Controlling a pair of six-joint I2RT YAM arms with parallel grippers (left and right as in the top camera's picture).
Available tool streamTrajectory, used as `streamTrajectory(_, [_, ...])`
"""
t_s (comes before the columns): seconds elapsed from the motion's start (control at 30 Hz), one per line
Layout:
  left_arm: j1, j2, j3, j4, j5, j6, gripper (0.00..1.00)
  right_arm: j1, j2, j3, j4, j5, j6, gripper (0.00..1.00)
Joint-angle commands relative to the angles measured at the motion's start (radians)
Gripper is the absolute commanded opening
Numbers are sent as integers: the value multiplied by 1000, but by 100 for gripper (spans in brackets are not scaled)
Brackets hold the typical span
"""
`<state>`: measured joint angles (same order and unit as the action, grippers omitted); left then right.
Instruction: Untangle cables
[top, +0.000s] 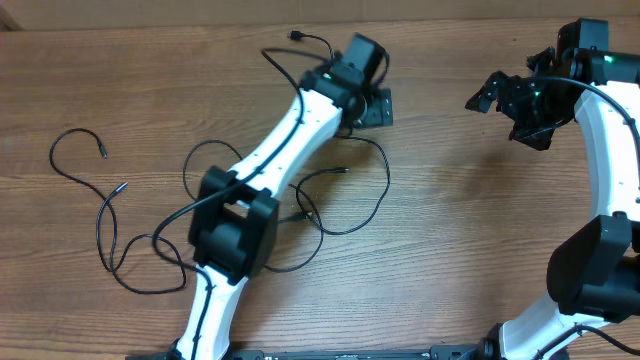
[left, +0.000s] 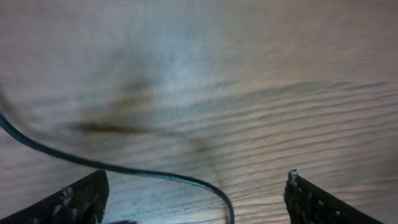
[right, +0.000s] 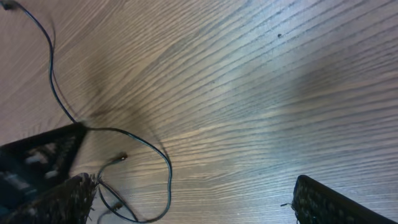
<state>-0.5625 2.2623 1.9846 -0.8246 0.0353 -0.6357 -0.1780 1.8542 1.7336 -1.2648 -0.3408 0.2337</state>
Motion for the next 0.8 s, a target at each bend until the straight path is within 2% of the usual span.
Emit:
streamTrajectory(0.0, [-20, 48, -10, -16, -28, -130, 87, -2, -18, 18, -6, 0, -31, 100])
streamTrajectory(0.23, [-21, 102, -12, -7, -27, -177, 84, -2, -18, 18, -21, 7, -51, 100])
streamTrajectory(0.43, [-21, 150, -12, -1, -23, -177, 73, -2, -18, 18, -21, 7, -53, 100])
streamTrajectory(0.63, [-19, 173, -12, 13, 10, -177, 71, -2, -18, 18, -21, 7, -53, 100])
streamTrajectory(0.7, [-20, 173, -12, 23, 5, -175, 64, -2, -18, 18, -21, 7, -53, 100])
streamTrajectory(0.77, [-20, 173, -12, 34, 4, -172, 41, -2, -18, 18, -21, 7, -53, 100])
